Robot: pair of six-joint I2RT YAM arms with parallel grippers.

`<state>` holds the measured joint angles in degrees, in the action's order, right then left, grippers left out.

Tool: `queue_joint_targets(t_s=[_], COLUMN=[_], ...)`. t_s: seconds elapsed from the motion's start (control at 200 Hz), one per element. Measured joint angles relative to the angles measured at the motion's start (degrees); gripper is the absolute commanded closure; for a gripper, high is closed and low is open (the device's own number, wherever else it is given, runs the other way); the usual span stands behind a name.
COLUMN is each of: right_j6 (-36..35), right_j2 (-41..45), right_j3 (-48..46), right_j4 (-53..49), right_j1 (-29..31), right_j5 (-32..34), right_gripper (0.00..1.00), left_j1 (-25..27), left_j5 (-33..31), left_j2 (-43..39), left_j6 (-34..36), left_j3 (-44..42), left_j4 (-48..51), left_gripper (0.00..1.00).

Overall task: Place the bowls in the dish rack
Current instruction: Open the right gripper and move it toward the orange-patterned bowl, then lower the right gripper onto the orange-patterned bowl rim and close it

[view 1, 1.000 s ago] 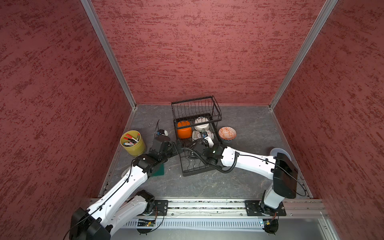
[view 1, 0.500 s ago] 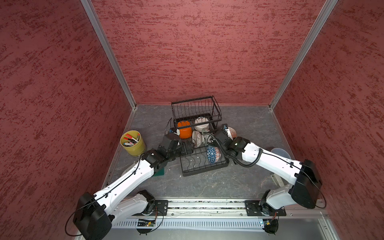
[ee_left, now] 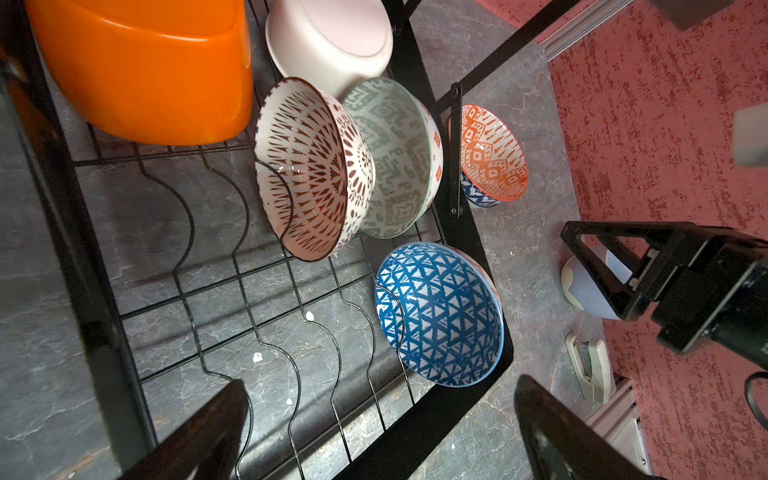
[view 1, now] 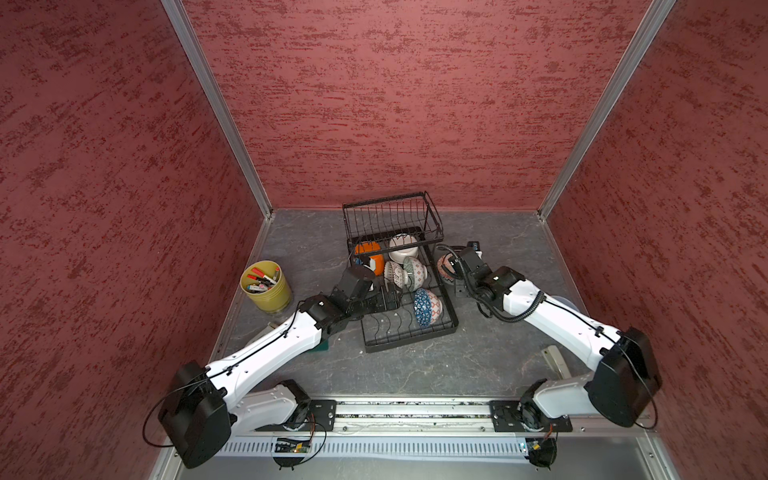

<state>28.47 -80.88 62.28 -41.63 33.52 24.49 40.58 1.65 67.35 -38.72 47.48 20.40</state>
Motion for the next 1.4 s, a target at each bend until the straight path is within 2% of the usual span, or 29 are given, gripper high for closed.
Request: queue_joint_targets(t_s=[0.311, 0.486, 0.756, 1.092, 1.403], right_j6=[-0.90, -1.51, -2.38, -3.43, -3.91], right_j2=[0.00, -0.26, -6.08, -8.94, -12.63], right_j3=[-0.13, -0.11, 1.40, 4.92, 5.64], right_j4=[1.97, 3.02, 4.17, 5.95, 7.43], right_j1=[-3.04, -6.14, -10.12, -11.91, -13.35], right_j5=[-3.32, -4.96, -7.96, -10.75, -11.85], right_gripper=[0.41, 0.44, 0.48, 0.50, 0.56], left_j1=[1.88, 2.25, 2.25, 1.79, 1.07], left_j5=[0.83, 1.11, 0.87, -0.33, -0.50], left_j2=[4.74, 6.05, 6.14, 5.05, 4.55], left_j6=[0.04, 0.15, 0.68, 1.05, 1.07], left_j3=[3.04, 3.96, 3.96, 3.96, 3.89], left_j4=[-1.20, -1.44, -1.33, -0.74, -0.70], left_gripper=[0.00, 0.00, 0.00, 0.00, 0.00])
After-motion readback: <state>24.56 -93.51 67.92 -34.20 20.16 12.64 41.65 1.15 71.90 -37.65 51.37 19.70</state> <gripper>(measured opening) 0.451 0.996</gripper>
